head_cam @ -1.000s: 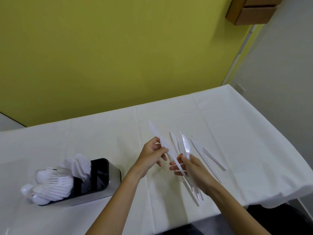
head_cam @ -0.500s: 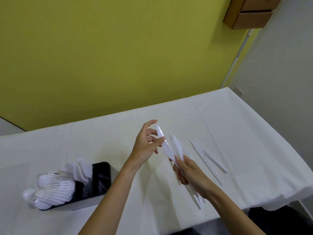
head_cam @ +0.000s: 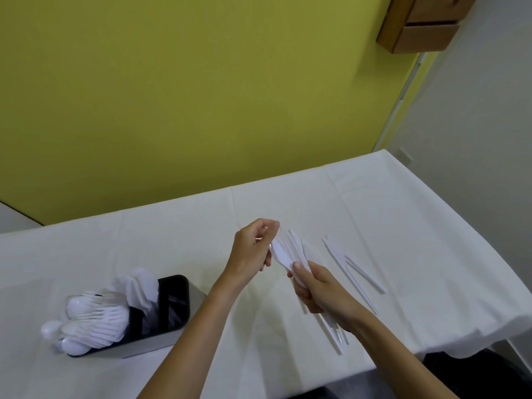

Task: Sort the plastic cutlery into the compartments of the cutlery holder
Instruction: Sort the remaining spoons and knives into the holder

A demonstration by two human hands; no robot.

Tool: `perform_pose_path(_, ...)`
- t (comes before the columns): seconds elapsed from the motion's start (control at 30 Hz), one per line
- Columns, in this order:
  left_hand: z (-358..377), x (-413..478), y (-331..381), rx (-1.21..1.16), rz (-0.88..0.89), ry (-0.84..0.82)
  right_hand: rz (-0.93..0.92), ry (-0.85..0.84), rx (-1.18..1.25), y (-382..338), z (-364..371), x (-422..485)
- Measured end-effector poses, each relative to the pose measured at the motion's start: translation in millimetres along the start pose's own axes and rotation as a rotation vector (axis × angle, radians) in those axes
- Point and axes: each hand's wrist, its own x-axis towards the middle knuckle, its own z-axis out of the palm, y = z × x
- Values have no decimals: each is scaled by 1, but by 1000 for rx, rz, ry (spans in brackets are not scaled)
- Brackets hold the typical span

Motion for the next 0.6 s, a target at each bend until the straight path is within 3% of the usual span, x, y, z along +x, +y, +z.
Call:
perform_pose_path(0.13,1,-1,1,65,-5,-123,-31,27,-75,0,5,2)
perform_pose_path(0.23,1,0,-2,186,33,-117,-32,-3,-175,-3,6,1)
perform_pose_path(0.37,7,-2,4,145,24,-150,26,-18,-255,-5,2,0)
perform_pose_path(0.47,12,-1,9,141,39,-127,110,0,-250,-6,4,2)
perform_pose_path(0.6,16,3,9,334,128,16,181,-16,-167,-9,2,1)
